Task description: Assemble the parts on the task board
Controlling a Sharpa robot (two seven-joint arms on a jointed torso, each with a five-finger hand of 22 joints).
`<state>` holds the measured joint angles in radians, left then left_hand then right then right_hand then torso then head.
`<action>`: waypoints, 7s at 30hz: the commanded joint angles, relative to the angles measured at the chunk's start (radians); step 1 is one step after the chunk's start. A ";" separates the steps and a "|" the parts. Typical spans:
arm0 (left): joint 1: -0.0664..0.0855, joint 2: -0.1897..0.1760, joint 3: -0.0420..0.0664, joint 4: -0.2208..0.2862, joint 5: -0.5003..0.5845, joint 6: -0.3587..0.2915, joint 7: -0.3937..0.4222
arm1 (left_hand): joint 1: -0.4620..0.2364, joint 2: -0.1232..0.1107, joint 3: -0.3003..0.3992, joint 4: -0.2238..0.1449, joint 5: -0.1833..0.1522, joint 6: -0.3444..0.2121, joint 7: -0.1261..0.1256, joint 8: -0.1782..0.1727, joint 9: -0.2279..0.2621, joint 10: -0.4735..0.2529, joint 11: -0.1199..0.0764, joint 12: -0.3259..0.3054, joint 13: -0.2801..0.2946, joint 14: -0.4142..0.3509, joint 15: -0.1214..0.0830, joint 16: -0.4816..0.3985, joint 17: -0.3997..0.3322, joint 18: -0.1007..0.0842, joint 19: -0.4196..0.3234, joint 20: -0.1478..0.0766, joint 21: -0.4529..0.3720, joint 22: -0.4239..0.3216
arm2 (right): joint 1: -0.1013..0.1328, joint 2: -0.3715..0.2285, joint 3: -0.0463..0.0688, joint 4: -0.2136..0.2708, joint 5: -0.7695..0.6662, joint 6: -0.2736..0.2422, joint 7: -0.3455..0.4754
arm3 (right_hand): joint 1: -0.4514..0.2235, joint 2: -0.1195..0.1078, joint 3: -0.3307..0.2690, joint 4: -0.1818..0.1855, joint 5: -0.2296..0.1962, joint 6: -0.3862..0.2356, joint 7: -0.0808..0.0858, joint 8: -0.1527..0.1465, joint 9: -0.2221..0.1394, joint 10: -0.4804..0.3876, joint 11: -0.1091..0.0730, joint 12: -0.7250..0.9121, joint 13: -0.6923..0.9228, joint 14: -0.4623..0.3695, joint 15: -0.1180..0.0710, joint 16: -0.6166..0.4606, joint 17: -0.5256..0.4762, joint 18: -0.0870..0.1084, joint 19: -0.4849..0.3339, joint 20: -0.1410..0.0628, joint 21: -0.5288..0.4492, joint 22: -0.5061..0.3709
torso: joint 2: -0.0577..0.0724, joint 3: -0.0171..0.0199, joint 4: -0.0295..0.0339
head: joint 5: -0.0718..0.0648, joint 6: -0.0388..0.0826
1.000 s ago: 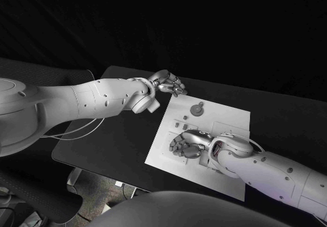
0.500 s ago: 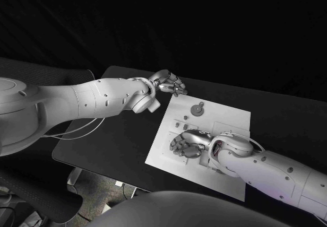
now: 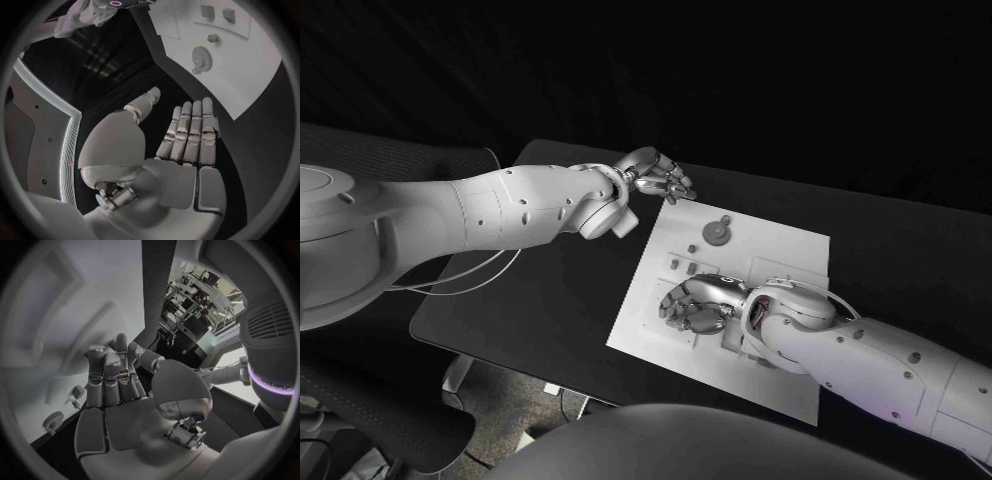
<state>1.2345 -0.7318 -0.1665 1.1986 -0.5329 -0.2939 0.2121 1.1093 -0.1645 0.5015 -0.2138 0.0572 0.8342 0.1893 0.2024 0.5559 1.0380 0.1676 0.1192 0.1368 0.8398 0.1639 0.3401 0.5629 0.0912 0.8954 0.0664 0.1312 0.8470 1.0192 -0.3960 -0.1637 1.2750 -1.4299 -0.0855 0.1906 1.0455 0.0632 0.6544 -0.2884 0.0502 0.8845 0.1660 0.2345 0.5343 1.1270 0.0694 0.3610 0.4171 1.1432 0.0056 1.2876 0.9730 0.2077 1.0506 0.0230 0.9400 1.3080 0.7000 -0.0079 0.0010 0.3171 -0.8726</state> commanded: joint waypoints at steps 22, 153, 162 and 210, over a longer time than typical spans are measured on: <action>0.002 0.001 0.001 0.001 -0.001 -0.001 0.003 | 0.006 0.008 0.002 0.001 -0.002 -0.002 0.006 0.007 -0.002 0.007 0.003 -0.006 -0.001 0.000 0.003 -0.004 0.002 0.007 -0.004 0.000 -0.006 0.002 | -0.017 -0.015 -0.014 -0.006 0.090 0.087 -0.024 | -0.009 0.040 0.040 0.022 0.002 -0.017 -0.006 0.014 0.035 -0.074 0.057 -0.285 -0.068 0.020 0.010 0.020 -0.033 0.054 0.004 -0.009 0.005 0.018 | 0.000 -0.0007 0.0002 | 0.000 0.000; 0.002 -0.003 0.001 -0.002 -0.001 0.006 -0.007 | 0.005 0.009 0.002 0.003 -0.002 -0.002 0.006 0.009 -0.006 0.009 0.003 -0.012 -0.003 0.002 0.002 -0.006 0.005 0.008 -0.003 -0.001 -0.007 0.007 | -0.016 -0.021 -0.008 -0.015 0.215 0.106 -0.036 | -0.042 0.065 0.218 0.068 0.002 -0.136 -0.001 -0.006 0.105 -0.274 0.086 -0.290 -0.326 0.124 0.037 0.062 -0.145 0.054 0.135 -0.053 -0.071 -0.030 | 0.000 -0.0011 0.0002 | -0.003 0.000; 0.002 -0.004 0.001 -0.002 -0.001 0.006 -0.008 | 0.005 0.009 0.002 0.003 -0.002 -0.002 0.006 0.009 -0.006 0.010 0.003 -0.013 -0.003 0.002 0.002 -0.006 0.006 0.008 -0.003 -0.001 -0.007 0.007 | -0.016 -0.021 -0.008 -0.015 0.203 0.112 -0.040 | -0.044 0.044 0.197 0.040 0.002 -0.143 0.012 -0.013 0.093 -0.261 0.096 -0.288 -0.333 0.123 0.046 0.067 -0.149 0.054 0.135 -0.052 -0.077 -0.030 | 0.000 -0.0007 0.0000 | -0.004 0.000; 0.002 -0.007 0.001 -0.002 -0.001 0.011 -0.012 | 0.008 0.009 0.002 0.002 -0.002 -0.003 0.007 0.009 -0.007 0.009 0.004 -0.015 -0.003 0.000 0.003 -0.008 0.006 0.007 -0.005 0.000 -0.009 0.008 | -0.016 -0.027 -0.008 -0.014 0.203 0.125 -0.041 | -0.016 0.026 0.173 0.003 0.003 -0.224 -0.036 -0.052 0.040 -0.240 0.127 -0.289 -0.347 0.105 0.076 0.089 -0.169 0.054 0.138 -0.040 -0.101 -0.030 | 0.000 -0.0005 0.0004 | -0.010 0.000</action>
<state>1.2348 -0.7392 -0.1667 1.1949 -0.5334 -0.2920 0.1957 1.1133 -0.1606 0.5015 -0.2138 0.0572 0.8341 0.1893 0.2061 0.5503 1.0414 0.1712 0.1075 0.1345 0.8398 0.1639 0.3361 0.5678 0.0776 0.8954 0.0663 0.1273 0.8542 1.0090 -0.4209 -0.1669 1.2644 -1.2035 0.0076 0.1722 1.0243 0.0919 0.8280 -0.2802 0.0502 0.6659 0.1306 0.1865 0.5766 1.0492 0.0274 0.0660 0.0724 1.2504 0.0774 1.3707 0.8042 0.1290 1.1881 -0.0208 0.8422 1.2767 0.7001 -0.0081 0.0012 0.3068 -0.8726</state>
